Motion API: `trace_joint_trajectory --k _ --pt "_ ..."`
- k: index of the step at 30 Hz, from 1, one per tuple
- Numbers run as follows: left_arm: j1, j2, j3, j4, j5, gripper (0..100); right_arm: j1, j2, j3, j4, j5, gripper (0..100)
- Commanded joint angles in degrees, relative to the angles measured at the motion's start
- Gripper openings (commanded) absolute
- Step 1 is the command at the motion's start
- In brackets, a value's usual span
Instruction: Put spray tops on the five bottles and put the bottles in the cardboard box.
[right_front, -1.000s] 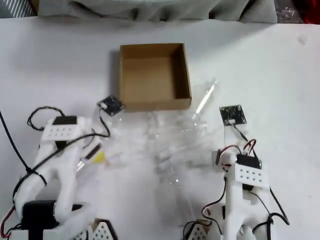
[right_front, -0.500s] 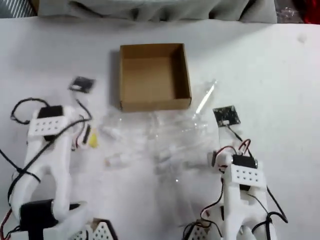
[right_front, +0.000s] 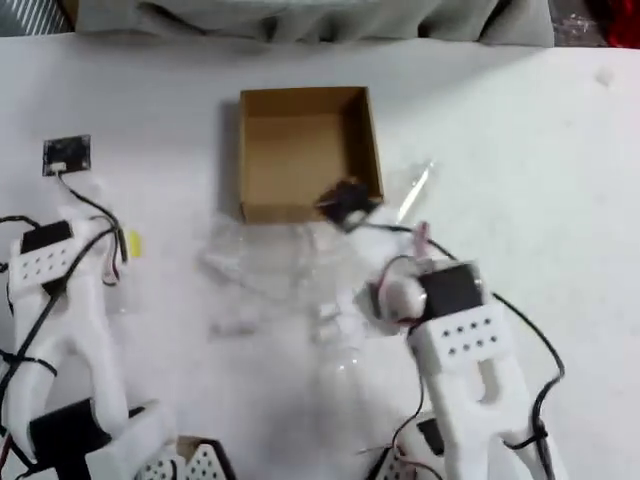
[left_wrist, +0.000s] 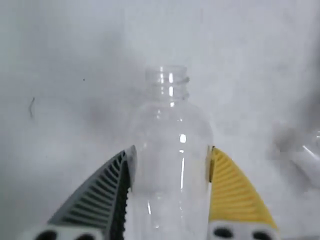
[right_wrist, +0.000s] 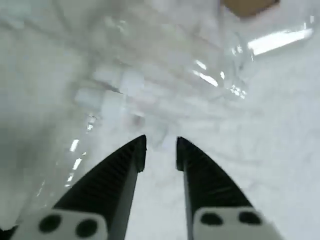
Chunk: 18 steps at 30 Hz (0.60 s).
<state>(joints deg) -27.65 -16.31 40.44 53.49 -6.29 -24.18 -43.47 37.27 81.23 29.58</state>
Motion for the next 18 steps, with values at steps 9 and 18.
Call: trace_joint_trajectory --k 9,18 --pt "-1.5 0.4 0.9 -5.3 2.4 2 -29.6 5.3 1.8 -13.5 10.8 24.4" --pt "-3.8 0.4 1.0 -5.6 2.5 2 -31.7 24.8 1.4 -29.6 18.5 24.4"
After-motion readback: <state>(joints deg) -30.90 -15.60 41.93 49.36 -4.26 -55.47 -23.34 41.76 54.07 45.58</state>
